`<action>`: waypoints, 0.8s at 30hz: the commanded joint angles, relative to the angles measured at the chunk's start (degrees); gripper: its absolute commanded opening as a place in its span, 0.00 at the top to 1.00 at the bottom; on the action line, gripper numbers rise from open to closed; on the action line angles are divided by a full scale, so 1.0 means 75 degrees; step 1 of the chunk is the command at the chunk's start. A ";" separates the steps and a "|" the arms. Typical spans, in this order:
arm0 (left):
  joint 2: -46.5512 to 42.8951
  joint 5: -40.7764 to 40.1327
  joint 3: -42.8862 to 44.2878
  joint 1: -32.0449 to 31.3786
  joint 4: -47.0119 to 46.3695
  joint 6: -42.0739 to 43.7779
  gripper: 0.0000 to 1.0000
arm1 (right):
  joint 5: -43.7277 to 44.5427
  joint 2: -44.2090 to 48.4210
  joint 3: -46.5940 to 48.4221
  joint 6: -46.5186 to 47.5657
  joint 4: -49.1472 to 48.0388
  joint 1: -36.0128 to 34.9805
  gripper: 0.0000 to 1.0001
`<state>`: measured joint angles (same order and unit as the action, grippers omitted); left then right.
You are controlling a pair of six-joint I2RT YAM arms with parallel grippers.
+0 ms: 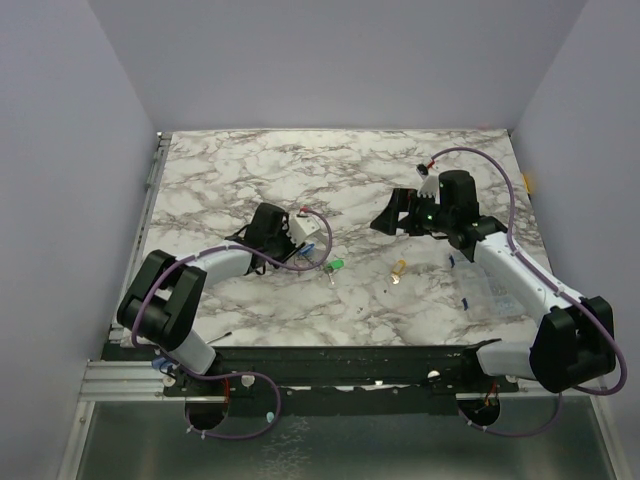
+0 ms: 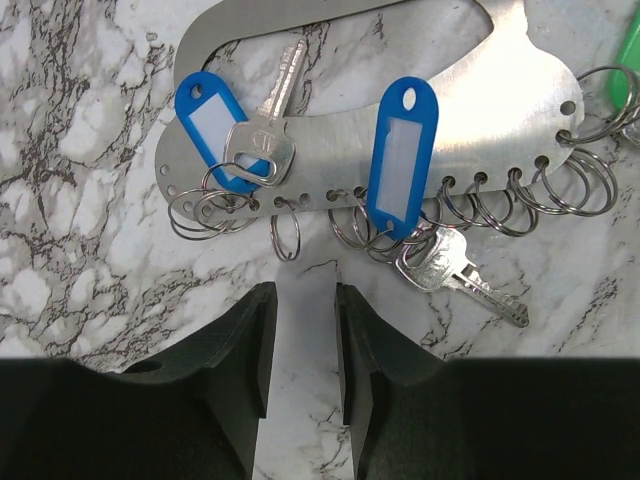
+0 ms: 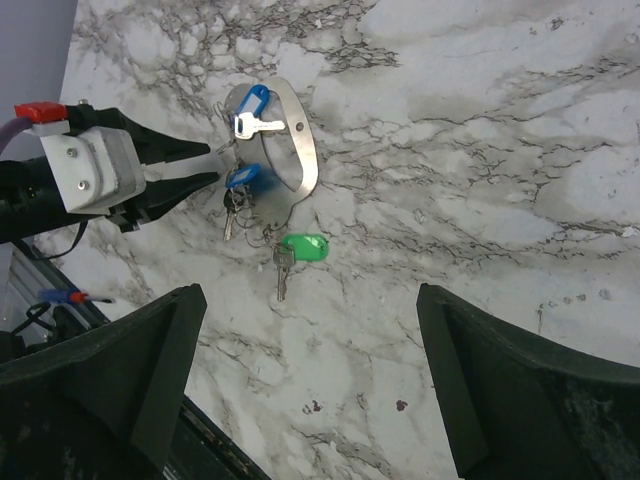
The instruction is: Put the keys on the keyring
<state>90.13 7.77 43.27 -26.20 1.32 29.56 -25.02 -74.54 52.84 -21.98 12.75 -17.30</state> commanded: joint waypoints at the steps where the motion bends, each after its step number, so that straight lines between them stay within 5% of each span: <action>1: 0.0051 0.0428 -0.0079 0.0033 -0.0363 0.0178 0.64 | -0.0225 0.0154 -0.0132 -0.0038 -0.0224 -0.0049 0.00; 19: 0.0206 0.0309 -0.0353 0.0036 -0.1160 0.0215 0.70 | -0.0289 0.0259 -0.0201 -0.0041 -0.0291 -0.0049 0.00; 24: 0.0267 0.0509 -0.0402 0.0033 -0.1254 0.0210 0.86 | -0.0287 0.0280 -0.0213 -0.0037 -0.0306 -0.0049 0.00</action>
<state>91.11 8.86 41.32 -26.20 -6.20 30.72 -25.85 -73.58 51.99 -22.06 11.62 -17.30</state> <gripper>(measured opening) 0.201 0.998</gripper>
